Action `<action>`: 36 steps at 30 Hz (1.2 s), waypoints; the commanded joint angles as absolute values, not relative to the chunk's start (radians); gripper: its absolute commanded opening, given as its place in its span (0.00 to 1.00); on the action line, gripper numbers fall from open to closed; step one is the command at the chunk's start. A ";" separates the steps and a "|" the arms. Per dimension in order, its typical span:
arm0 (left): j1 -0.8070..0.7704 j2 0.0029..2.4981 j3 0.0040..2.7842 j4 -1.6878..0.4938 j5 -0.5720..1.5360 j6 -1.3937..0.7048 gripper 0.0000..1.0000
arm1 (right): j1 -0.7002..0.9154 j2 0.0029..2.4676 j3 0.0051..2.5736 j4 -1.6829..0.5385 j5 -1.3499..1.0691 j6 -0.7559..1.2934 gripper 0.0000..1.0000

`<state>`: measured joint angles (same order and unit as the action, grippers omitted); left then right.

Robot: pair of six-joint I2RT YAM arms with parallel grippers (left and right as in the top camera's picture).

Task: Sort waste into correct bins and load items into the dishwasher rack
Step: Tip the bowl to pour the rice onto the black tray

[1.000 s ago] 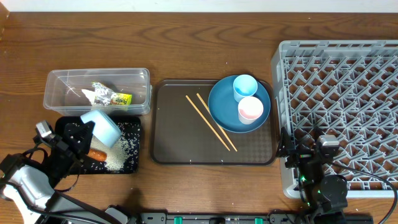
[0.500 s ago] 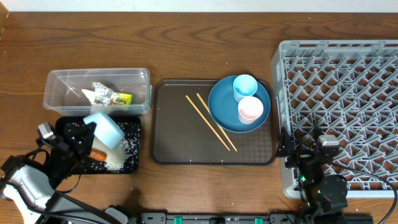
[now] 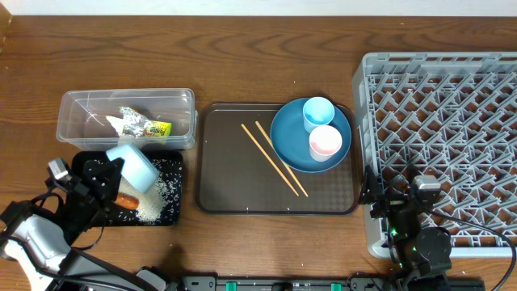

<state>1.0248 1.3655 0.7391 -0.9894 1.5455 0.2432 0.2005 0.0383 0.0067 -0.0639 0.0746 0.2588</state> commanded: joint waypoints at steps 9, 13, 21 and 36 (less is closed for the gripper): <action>1.024 1.364 0.741 -0.904 1.559 0.271 0.09 | 0.199 0.040 0.006 -0.068 0.075 0.253 0.99; 1.024 1.364 0.741 -0.913 1.573 0.264 0.06 | 0.199 0.040 0.006 -0.068 0.075 0.253 0.99; 1.008 1.363 0.741 -0.884 1.532 0.264 0.06 | 0.199 0.040 0.006 -0.068 0.075 0.253 0.99; 0.771 1.204 0.844 -0.881 1.216 0.167 0.06 | 0.199 0.040 0.006 -0.068 0.075 0.253 0.99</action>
